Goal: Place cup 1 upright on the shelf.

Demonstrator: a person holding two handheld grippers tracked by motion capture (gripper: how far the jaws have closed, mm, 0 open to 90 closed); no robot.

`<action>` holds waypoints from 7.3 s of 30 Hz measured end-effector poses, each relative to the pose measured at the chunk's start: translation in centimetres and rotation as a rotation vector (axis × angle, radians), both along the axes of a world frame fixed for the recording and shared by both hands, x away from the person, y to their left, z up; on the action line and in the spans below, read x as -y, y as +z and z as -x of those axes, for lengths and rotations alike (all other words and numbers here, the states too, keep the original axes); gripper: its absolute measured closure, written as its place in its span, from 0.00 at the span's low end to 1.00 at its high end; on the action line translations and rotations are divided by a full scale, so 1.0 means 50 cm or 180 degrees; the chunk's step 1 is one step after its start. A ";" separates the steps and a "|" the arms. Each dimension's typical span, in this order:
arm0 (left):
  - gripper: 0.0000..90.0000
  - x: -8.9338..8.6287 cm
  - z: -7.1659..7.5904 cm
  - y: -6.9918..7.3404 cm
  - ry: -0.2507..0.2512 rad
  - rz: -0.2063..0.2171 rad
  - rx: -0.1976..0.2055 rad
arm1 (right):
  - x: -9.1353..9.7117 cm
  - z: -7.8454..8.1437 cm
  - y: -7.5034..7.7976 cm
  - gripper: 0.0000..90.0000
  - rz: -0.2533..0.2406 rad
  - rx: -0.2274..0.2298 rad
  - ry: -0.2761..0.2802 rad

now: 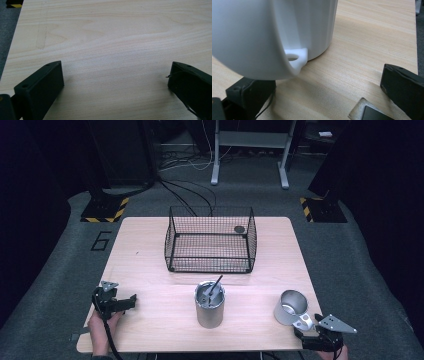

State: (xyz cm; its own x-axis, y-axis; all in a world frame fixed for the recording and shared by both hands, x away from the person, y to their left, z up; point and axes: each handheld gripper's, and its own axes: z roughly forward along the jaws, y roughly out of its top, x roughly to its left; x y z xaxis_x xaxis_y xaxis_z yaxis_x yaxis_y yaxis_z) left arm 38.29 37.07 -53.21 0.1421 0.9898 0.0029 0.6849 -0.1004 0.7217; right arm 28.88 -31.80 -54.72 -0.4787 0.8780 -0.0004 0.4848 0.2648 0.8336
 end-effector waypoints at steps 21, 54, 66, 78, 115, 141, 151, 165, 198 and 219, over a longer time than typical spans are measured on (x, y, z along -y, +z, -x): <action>0.00 0.002 0.000 0.000 0.0014 -0.0001 -0.0003 | 0.000 -0.001 0.000 0.00 0.0004 0.0012 -0.0022; 0.00 0.128 0.086 0.080 -0.1013 0.0235 0.0430 | 0.000 0.000 -0.001 0.00 -0.0002 0.0028 -0.0086; 0.00 0.186 0.104 0.093 -0.1390 0.0309 0.0473 | -0.001 0.000 0.000 0.00 -0.0006 0.0022 -0.0109; 0.00 0.243 0.128 0.121 -0.1740 0.0367 0.0615 | 0.000 0.000 -0.001 0.00 -0.0010 0.0022 -0.0101; 0.00 0.396 0.120 0.203 -0.2635 0.0753 0.0876 | 0.001 0.000 -0.001 0.00 -0.0015 0.0016 -0.0094; 0.00 0.475 0.079 0.191 -0.2622 0.0684 0.0920 | 0.001 0.000 -0.001 0.00 -0.0006 0.0017 -0.0125; 0.04 0.490 0.077 0.185 -0.2512 0.0672 0.0949 | 0.001 0.001 -0.002 0.00 -0.0015 0.0017 -0.0136; 0.05 0.483 0.079 0.186 -0.2507 0.0666 0.0962 | 0.001 0.001 -0.002 0.00 -0.0018 0.0021 -0.0135; 0.05 0.395 0.070 0.261 -0.2441 0.0668 0.1181 | 0.001 0.001 -0.002 0.00 -0.0010 0.0028 -0.0135; 0.05 0.369 0.020 0.331 -0.2390 0.0611 0.1279 | 0.001 0.001 -0.002 0.00 -0.0008 0.0029 -0.0137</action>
State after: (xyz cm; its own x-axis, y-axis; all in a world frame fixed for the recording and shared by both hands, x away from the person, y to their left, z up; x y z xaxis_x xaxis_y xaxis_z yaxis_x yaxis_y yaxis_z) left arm 37.29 18.60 -36.67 0.7812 0.6233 0.0355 0.1764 -0.2749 0.9451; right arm 28.85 -31.85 -54.82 -0.4405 0.8978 -0.0023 0.4881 0.2416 0.8387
